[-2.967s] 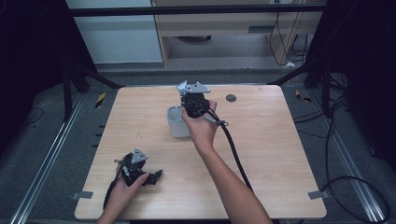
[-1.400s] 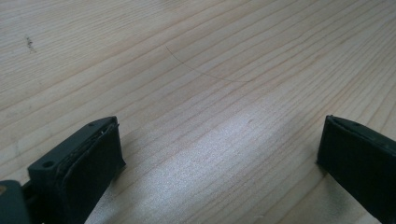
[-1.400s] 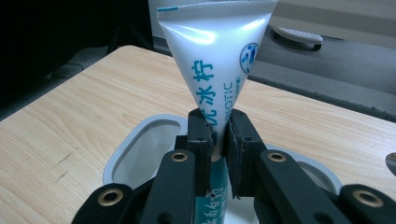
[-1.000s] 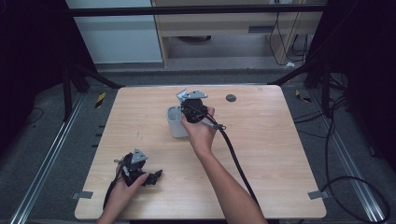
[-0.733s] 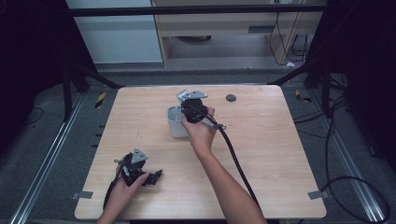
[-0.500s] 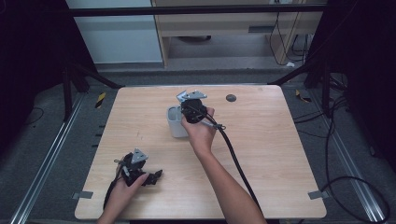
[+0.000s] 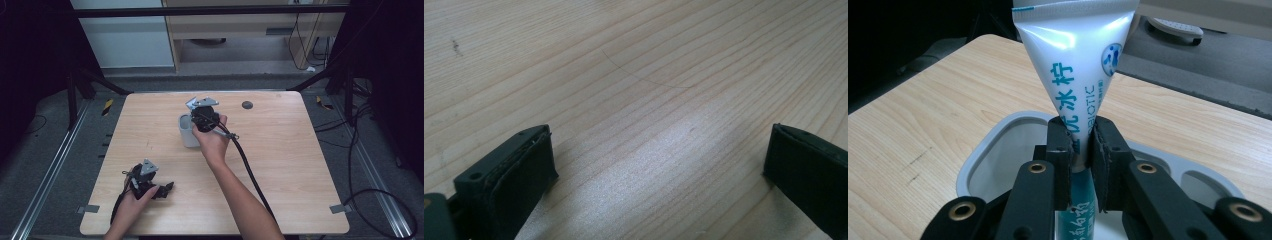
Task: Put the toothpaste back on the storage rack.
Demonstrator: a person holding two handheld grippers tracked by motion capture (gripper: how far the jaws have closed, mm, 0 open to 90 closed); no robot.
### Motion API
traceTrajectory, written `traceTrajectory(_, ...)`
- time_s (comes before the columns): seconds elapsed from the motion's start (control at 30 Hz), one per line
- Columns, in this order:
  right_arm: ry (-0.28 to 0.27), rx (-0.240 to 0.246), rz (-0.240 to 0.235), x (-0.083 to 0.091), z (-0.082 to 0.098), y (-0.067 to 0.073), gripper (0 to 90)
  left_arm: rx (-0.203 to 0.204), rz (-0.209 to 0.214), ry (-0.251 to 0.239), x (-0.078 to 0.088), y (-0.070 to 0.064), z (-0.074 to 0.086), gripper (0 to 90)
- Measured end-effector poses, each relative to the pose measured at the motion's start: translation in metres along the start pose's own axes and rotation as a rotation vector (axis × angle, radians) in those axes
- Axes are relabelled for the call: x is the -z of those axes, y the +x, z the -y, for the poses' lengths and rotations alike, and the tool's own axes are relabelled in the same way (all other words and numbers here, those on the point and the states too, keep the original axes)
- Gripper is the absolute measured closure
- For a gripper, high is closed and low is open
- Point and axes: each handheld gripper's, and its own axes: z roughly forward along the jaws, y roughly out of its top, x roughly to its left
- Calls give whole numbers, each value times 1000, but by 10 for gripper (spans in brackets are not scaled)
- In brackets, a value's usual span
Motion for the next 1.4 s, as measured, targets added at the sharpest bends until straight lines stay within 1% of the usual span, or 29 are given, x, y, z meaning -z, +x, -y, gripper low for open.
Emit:
traceTrajectory(0.53, 4, 3, -31, -2, 0, 2, 765, 0, 0, 0, 0, 0, 0, 0)
traceTrajectory(0.73, 0, 7, -30, -1, -1, 2, 757, 0, 0, 0, 0, 0, 0, 0)
traceTrajectory(1.1, -12, 25, -37, 11, -3, 1, 732, 0, 0, 0, 0, 0, 0, 0)
traceTrajectory(1.17, -15, 35, -35, 14, -3, 0, 728, 0, 0, 0, 0, 0, 0, 0)
traceTrajectory(1.4, -20, 36, -27, 23, -3, -5, 703, 0, 0, 0, 0, 0, 0, 0)
